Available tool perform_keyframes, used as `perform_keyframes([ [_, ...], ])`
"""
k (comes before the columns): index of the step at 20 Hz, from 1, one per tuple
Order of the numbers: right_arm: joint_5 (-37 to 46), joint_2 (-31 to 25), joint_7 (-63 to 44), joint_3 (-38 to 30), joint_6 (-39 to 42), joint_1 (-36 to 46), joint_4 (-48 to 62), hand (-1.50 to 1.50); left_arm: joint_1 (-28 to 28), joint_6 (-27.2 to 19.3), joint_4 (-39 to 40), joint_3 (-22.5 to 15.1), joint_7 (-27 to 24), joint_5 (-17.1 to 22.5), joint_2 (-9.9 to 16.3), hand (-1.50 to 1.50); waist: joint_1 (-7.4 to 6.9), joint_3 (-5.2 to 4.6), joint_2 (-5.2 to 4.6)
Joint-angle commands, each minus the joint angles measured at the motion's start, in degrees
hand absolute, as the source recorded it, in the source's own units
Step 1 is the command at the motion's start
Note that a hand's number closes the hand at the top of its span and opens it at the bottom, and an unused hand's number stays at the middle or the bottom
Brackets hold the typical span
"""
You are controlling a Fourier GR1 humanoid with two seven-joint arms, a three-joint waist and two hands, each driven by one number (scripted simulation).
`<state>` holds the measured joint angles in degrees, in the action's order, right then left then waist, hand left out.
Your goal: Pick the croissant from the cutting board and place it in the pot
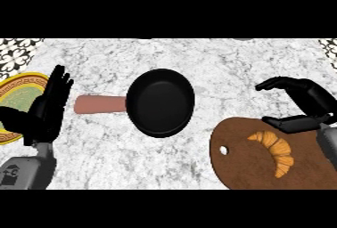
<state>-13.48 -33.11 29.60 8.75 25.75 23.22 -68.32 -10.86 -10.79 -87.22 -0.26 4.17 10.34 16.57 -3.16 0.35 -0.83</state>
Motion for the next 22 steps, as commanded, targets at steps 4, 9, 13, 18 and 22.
perform_keyframes([
  [4, 5.9, -5.6, 26.2, -1.0, 11.3, 2.6, 11.5, -1.5, -1.8, -0.7, -2.1, 0.2, 2.8, 0.2, 0.1, 0.0, -0.19, 0.09, -0.46],
  [9, 11.1, -11.8, 27.2, 4.0, 13.9, 7.7, 11.9, -1.5, -3.9, -0.1, -0.7, 0.9, 4.9, 0.3, 1.3, 0.0, 0.21, -0.11, -0.3],
  [13, 18.9, -17.5, 25.7, 12.1, 12.6, 8.3, 6.1, -1.5, -2.6, -2.7, -1.5, -1.3, 3.9, -1.2, -2.1, 0.0, 0.81, -0.25, 0.13],
  [18, 27.6, -21.9, 24.3, 20.2, 9.2, 11.5, 1.4, -1.5, 0.1, -1.2, -3.6, -0.6, 4.1, -0.9, -0.5, 0.0, 0.56, -0.35, 0.54],
  [22, 34.1, -22.9, 24.0, 26.3, 4.7, 10.2, -2.9, -1.5, -2.5, -1.8, -3.6, 1.1, 7.5, -0.6, 0.9, 0.0, 1.96, -0.34, 0.71],
])
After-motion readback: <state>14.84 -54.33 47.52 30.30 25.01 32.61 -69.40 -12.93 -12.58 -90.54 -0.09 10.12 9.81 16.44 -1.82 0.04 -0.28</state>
